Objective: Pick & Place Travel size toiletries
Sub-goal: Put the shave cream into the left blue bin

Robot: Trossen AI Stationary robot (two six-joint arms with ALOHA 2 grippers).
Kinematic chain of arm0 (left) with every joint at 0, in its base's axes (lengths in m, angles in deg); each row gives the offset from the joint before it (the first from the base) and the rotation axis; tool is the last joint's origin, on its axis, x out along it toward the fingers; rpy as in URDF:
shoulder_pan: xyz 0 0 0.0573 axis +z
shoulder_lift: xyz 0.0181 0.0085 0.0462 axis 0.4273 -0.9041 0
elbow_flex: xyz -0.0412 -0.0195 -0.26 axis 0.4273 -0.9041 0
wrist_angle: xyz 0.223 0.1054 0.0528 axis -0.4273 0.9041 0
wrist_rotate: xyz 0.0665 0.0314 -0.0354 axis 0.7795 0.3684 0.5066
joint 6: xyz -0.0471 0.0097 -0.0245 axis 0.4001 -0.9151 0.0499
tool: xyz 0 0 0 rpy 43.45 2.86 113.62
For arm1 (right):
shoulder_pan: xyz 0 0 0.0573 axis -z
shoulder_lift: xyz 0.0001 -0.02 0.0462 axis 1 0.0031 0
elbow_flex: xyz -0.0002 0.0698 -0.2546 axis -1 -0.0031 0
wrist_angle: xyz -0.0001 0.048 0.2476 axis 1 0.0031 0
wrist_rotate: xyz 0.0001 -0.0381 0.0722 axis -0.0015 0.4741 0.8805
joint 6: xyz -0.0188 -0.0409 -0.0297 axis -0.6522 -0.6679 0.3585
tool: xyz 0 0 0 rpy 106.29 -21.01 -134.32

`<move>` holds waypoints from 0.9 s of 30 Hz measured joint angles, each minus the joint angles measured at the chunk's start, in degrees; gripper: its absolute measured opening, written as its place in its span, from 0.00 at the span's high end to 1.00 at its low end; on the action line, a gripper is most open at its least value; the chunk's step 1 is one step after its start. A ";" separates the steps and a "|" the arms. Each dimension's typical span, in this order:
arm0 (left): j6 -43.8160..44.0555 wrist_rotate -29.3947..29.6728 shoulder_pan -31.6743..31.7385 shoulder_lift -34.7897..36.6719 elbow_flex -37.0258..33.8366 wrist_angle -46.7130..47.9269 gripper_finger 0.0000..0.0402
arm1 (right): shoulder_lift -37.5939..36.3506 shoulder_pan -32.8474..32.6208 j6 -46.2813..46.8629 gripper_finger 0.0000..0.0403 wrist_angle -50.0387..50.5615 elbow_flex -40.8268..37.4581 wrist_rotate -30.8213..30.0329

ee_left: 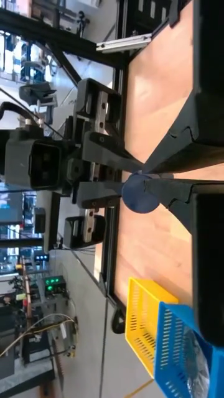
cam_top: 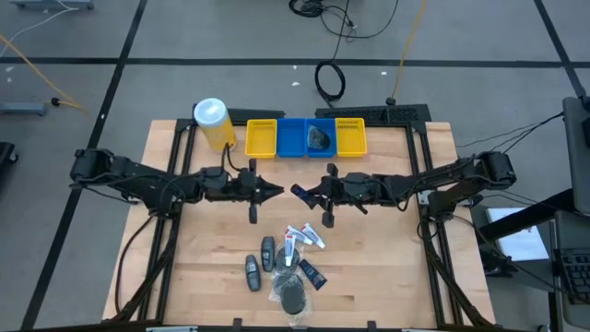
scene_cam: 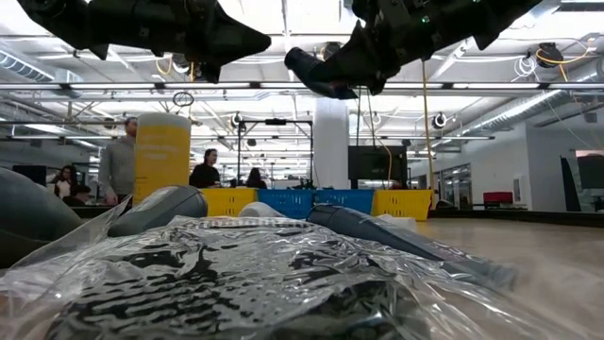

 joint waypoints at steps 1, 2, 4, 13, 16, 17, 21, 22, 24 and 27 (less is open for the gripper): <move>0.00 0.00 -0.02 0.00 0.00 0.02 0.90 | 0.00 0.00 0.00 0.92 0.12 0.00 -0.02; 0.20 0.00 -0.02 0.02 0.00 0.00 0.87 | 0.00 0.00 -0.02 0.92 0.21 0.00 -0.06; 1.59 0.14 -0.02 0.02 0.00 0.02 0.80 | 0.00 0.00 -0.05 0.92 0.21 0.00 -0.09; 4.09 3.04 -0.04 0.02 0.00 0.42 0.51 | 0.00 0.55 -1.33 0.93 -2.42 0.00 -0.06; 4.12 3.15 -0.04 0.02 0.00 -0.07 0.47 | 0.00 1.16 -1.31 0.93 -2.88 0.01 -0.04; 4.12 3.15 -0.04 0.02 0.00 -0.37 0.46 | 0.01 1.40 -1.31 0.93 -3.05 0.00 -0.03; 4.49 3.59 0.00 0.04 0.00 -0.61 0.45 | 0.02 1.96 -1.30 0.93 -5.22 0.02 1.90; 4.50 3.74 0.00 0.04 0.00 -0.61 0.45 | 0.02 2.10 -1.32 0.93 -5.78 0.01 2.65; 4.52 3.99 0.03 0.04 0.00 -0.81 0.44 | 0.02 2.19 -1.31 0.93 -6.72 0.00 3.00; 4.87 5.84 0.04 0.04 0.00 -1.25 0.44 | 0.00 2.19 -1.33 0.93 -7.02 0.00 3.02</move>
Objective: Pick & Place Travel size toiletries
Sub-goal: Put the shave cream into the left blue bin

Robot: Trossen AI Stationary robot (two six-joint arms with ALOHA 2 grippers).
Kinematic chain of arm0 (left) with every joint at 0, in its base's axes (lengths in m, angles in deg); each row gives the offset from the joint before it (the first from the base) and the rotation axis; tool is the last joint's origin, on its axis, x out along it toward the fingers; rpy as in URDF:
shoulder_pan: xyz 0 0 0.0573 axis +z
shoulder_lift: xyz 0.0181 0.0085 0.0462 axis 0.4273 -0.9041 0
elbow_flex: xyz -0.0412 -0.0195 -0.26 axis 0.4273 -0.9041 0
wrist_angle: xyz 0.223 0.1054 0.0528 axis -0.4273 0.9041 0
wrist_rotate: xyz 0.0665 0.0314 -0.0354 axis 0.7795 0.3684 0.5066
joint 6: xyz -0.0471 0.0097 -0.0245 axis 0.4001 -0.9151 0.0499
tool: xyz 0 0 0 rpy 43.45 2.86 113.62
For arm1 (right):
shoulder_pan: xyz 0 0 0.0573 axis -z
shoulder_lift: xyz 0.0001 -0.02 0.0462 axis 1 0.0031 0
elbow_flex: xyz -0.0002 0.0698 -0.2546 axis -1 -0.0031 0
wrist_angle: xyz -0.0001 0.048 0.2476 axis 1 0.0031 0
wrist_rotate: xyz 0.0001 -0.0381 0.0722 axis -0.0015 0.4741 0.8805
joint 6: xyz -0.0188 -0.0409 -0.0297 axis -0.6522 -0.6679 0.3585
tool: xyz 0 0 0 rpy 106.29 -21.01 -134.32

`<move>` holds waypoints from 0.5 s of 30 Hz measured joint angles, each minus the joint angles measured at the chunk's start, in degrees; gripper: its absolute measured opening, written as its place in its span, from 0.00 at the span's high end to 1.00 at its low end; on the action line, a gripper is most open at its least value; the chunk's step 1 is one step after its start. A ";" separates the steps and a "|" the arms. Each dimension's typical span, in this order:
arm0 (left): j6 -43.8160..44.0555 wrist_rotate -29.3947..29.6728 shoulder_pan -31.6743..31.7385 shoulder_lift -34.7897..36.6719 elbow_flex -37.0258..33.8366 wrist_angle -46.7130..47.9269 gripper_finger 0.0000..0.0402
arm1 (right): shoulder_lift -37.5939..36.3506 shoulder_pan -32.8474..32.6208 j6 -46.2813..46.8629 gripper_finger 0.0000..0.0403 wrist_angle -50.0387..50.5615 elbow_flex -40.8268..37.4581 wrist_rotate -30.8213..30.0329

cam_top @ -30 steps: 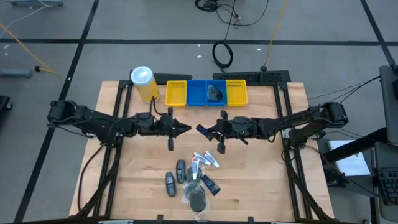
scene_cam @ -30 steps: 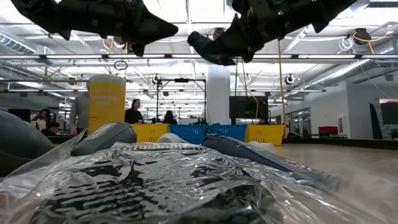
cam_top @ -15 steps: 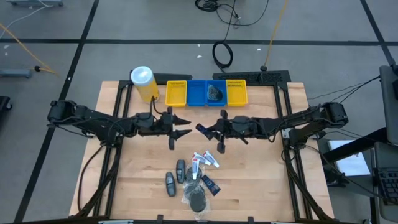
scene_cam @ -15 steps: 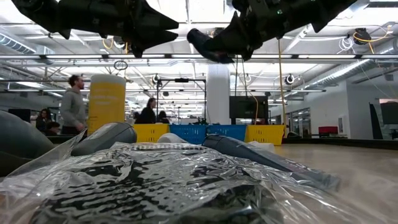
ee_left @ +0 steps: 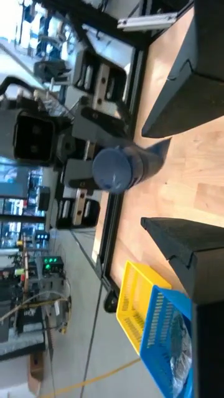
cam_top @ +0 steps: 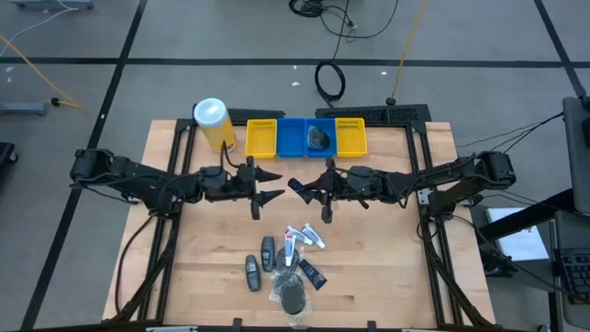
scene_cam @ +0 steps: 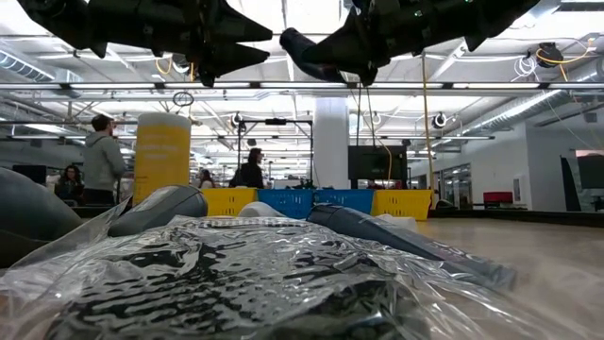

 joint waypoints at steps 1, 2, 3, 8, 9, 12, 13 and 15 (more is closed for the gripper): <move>0.02 0.36 0.01 0.00 0.00 -0.35 0.44 | 0.00 0.00 0.00 0.93 0.00 0.01 0.00; 0.03 0.35 0.01 0.00 0.00 -0.99 0.44 | 0.00 0.00 0.00 0.93 -0.07 0.01 -0.02; 0.06 0.33 0.01 0.00 0.00 -1.72 0.44 | 0.00 0.00 0.00 0.93 -0.09 0.00 -0.05; 0.07 0.17 0.01 0.02 0.00 -2.61 0.44 | 0.00 0.00 0.00 0.93 -0.36 0.00 -0.13; 0.14 -0.50 0.01 0.02 0.00 -2.60 0.44 | 0.00 0.00 0.00 0.93 -0.53 0.01 -0.14; 1.15 -2.20 0.01 -0.51 0.00 -3.06 0.44 | 0.00 0.00 -0.12 0.93 -0.94 0.00 -0.17; 1.25 -2.25 0.00 -1.02 0.01 -3.56 0.44 | 0.00 0.00 -0.15 0.93 -1.01 0.00 -0.17; 1.22 -2.28 0.00 -2.13 0.00 -4.69 0.44 | 0.00 0.00 -0.15 0.93 -1.26 0.01 -0.18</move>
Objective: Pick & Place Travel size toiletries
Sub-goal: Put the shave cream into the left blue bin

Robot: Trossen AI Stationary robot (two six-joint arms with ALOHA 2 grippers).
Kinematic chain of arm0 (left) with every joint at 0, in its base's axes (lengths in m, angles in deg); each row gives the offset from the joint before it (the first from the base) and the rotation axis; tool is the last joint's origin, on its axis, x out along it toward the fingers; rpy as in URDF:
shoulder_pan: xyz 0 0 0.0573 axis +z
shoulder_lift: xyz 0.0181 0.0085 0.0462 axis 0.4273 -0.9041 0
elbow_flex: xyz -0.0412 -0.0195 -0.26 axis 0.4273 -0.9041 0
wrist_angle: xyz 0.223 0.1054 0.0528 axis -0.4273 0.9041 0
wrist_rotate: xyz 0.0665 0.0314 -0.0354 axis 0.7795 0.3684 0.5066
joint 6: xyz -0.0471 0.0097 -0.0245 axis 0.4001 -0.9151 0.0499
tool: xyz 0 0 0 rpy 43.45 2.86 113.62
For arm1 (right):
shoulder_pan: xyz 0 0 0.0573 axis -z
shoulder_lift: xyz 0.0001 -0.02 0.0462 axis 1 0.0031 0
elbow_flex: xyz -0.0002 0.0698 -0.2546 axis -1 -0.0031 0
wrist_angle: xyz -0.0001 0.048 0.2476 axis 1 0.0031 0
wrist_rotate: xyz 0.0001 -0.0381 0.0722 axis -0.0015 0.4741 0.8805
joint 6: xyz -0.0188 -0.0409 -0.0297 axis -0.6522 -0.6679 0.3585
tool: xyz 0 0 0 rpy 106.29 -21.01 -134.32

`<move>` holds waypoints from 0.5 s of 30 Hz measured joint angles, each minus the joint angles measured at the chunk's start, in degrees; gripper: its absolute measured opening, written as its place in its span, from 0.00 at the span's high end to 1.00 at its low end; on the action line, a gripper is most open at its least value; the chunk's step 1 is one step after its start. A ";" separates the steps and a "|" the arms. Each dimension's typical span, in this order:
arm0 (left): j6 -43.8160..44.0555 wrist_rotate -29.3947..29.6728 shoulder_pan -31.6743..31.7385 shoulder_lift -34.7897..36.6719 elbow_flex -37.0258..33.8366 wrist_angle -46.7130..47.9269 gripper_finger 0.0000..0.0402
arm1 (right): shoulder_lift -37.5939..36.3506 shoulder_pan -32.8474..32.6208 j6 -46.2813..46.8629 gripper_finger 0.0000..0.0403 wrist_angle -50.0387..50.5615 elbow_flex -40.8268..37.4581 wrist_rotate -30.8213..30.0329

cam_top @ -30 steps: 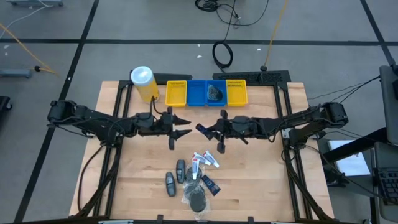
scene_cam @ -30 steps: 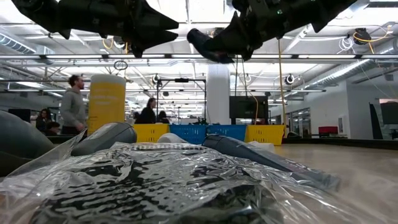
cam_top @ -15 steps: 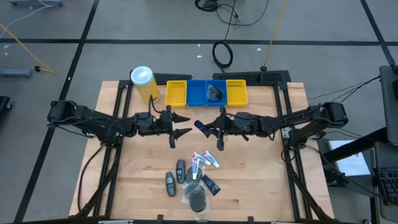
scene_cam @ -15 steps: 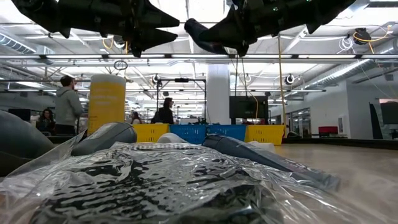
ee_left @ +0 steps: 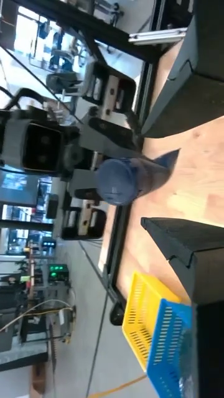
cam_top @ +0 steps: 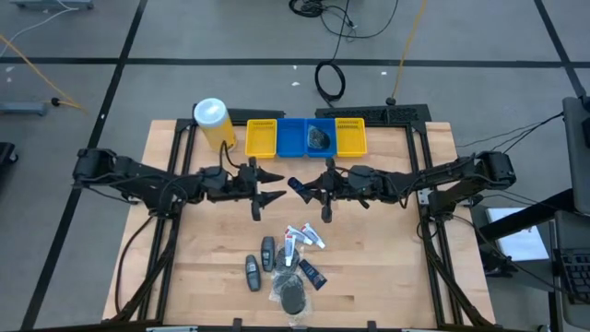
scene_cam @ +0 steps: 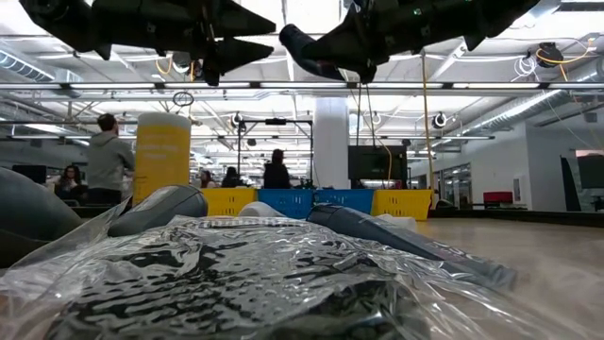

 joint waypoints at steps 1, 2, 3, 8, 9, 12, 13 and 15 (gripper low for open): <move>-0.01 0.02 0.01 -0.88 0.02 -1.64 0.44 | 0.00 0.00 0.00 0.93 -0.06 -0.01 -0.01; -0.10 0.02 0.01 -1.92 0.23 -2.85 0.44 | 0.00 0.00 0.00 0.93 -0.08 0.00 -0.01; -0.38 0.02 0.01 -2.91 0.59 -3.39 0.44 | 0.00 0.00 0.00 0.93 -0.07 0.00 -0.01; -1.84 -0.43 0.07 -6.36 3.15 -4.17 0.44 | 0.00 0.00 0.08 0.93 0.52 -0.01 -0.01; -1.97 -0.46 0.14 -6.85 3.86 -4.14 0.44 | 0.00 0.00 0.10 0.93 0.63 0.01 0.01; -3.97 -0.48 0.30 -7.98 5.26 -3.02 0.44 | 0.00 0.00 0.15 0.93 1.35 0.00 -0.01; -4.64 -0.50 0.30 -7.99 5.55 -2.73 0.44 | 0.00 0.00 0.15 0.93 1.63 -0.01 -0.01; -5.04 -0.52 0.30 -7.87 5.90 -2.81 0.44 | 0.00 0.00 0.15 0.93 1.63 0.00 -0.01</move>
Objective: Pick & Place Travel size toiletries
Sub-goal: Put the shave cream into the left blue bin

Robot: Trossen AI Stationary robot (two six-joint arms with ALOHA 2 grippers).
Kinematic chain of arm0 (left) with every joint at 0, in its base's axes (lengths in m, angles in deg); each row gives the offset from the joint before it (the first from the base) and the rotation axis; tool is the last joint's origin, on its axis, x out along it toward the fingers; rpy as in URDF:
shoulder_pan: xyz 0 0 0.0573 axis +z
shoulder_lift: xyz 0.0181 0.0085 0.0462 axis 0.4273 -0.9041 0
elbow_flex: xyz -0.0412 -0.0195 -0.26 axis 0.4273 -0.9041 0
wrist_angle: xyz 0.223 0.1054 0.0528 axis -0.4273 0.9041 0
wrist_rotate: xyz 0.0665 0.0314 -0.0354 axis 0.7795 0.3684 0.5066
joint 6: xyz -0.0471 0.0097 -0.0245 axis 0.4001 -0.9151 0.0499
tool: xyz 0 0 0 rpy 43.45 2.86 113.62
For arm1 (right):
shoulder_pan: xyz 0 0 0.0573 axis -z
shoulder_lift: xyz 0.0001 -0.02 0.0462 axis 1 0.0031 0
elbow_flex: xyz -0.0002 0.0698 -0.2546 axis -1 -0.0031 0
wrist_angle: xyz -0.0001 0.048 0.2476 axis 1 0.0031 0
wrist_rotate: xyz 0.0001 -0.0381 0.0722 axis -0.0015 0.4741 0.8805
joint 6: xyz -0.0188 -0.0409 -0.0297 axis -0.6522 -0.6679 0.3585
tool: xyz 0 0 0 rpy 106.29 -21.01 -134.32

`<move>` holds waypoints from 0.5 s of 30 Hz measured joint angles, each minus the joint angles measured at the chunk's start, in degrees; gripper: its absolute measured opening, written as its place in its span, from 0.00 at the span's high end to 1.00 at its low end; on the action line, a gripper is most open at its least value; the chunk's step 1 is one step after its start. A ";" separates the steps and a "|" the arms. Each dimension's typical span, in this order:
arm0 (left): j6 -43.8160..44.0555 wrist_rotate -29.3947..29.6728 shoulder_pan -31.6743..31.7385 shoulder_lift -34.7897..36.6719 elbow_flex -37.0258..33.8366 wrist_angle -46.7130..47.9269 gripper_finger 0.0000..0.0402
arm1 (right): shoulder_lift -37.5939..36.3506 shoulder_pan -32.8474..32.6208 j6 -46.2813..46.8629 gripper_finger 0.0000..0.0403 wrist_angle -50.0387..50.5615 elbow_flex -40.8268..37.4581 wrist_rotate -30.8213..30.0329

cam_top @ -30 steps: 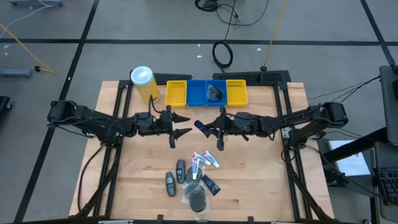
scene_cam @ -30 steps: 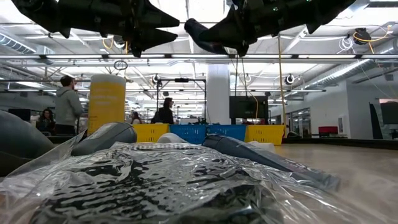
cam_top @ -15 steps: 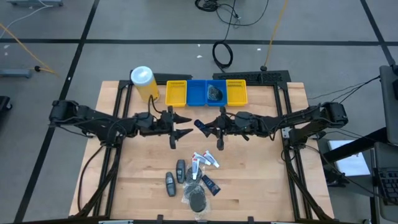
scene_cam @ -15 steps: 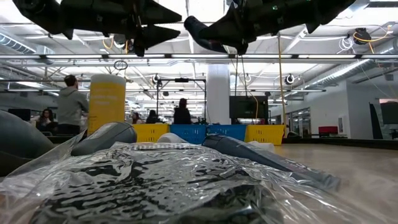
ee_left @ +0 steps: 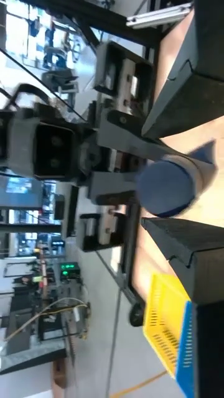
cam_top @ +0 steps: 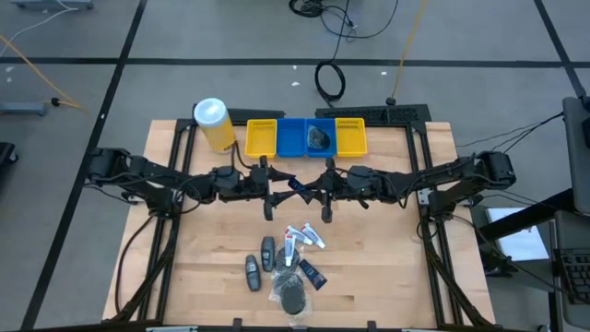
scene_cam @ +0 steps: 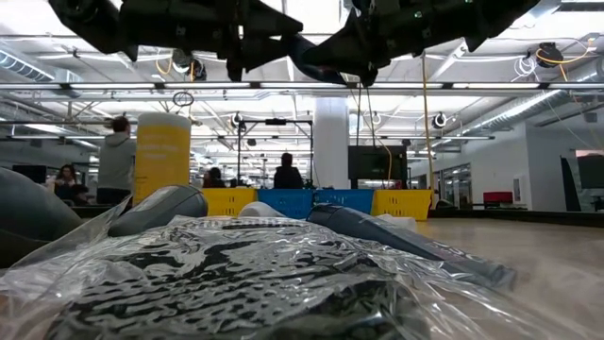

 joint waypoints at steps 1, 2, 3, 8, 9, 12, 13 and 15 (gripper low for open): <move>0.01 -0.02 0.04 0.05 0.00 0.23 0.44 | 0.00 0.00 0.00 0.93 0.00 0.01 0.00; 0.05 -0.14 0.04 0.02 0.00 0.44 0.44 | 0.00 -0.02 0.00 0.93 0.00 -0.01 0.00; 0.36 -0.58 0.04 -0.03 0.00 0.80 0.44 | 0.00 -0.02 0.00 0.93 0.03 0.00 0.04; 0.87 -2.57 0.17 -0.01 -0.02 1.02 0.45 | 0.00 -0.04 0.00 0.93 0.03 -0.01 0.19; 0.86 -2.77 0.28 -0.01 -0.02 1.04 0.45 | 0.02 -0.04 0.00 0.93 0.04 -0.01 0.19; 0.86 -2.83 0.58 -0.01 -0.02 1.00 0.48 | 0.02 -0.04 0.00 0.93 0.01 0.01 0.15; 0.92 -3.02 0.75 -0.01 -0.02 1.03 0.51 | 0.02 -0.04 0.00 0.93 0.02 0.00 0.15; 1.27 -4.44 1.31 -0.01 -0.04 1.04 0.58 | 0.02 -0.04 0.00 0.93 0.02 0.01 0.20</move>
